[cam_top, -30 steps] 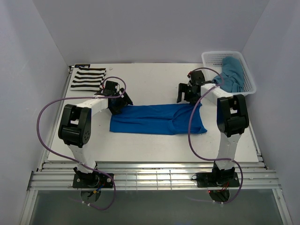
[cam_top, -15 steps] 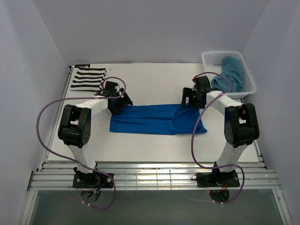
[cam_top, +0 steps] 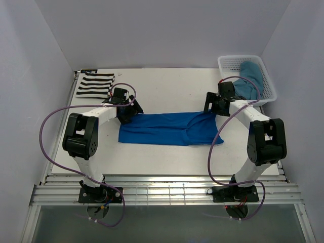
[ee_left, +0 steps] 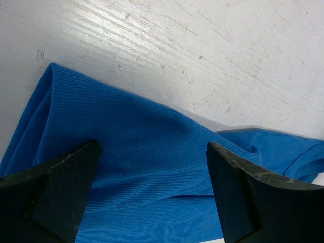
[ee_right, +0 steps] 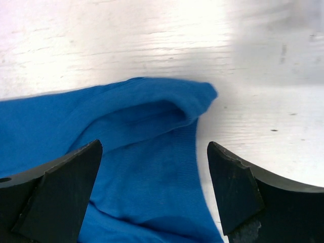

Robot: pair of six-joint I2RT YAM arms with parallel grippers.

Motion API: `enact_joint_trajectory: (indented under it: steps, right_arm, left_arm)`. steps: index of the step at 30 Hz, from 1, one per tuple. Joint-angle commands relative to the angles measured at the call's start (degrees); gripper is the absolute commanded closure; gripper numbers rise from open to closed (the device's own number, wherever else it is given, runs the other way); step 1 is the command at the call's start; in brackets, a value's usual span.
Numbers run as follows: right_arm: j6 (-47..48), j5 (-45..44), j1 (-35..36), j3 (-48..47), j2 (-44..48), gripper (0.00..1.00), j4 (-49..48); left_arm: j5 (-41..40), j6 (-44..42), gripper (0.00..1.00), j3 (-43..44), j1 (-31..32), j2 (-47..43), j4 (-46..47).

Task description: Fold and stack the tank tops

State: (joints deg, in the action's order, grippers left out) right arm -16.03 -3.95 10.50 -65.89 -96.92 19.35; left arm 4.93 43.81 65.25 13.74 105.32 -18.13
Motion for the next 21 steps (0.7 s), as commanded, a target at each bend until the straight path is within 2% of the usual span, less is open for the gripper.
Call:
enact_joint_trajectory:
  steps: [1, 9, 10, 12, 13, 15, 16, 21]
  right_arm:
    - [0.12, -4.75, -1.36, -0.38, 0.95, 0.09, -0.11]
    - [1.18, -7.21, -1.54, -6.08, -4.06, 0.0, 1.38]
    - [1.18, -7.56, -1.54, -6.53, -4.67, 0.07, 1.47]
    - [1.27, -8.62, -1.63, -7.76, -5.99, 0.15, 1.65]
    - [1.27, -8.97, -1.71, -8.11, -6.43, 0.24, 2.0]
    - [1.27, -9.5, -1.89, -8.82, -7.75, 0.34, 2.44]
    - [1.27, -9.76, -1.98, -9.25, -8.01, 0.42, 2.62]
    - [1.27, -10.46, -1.98, -9.35, -8.72, 0.61, 2.71]
  left_arm:
    - [-1.76, -0.57, 0.02, -2.41, 0.15, 0.24, -5.51]
    - [-1.68, -0.57, 0.02, -1.8, 0.15, 0.85, -5.51]
    - [-1.5, -0.57, 0.02, -1.8, 0.15, 0.94, -5.43]
    - [-1.59, -0.66, 0.02, -1.62, 0.24, 1.12, -5.51]
    - [-1.59, -0.57, 0.02, -1.53, 0.15, 1.12, -5.6]
    - [-1.76, -0.74, 0.02, -1.45, 0.15, 1.12, -5.6]
    - [-1.76, -0.66, 0.02, -1.36, 0.15, 1.2, -5.69]
    - [-1.85, -0.57, 0.02, -1.01, 0.15, 1.47, -5.86]
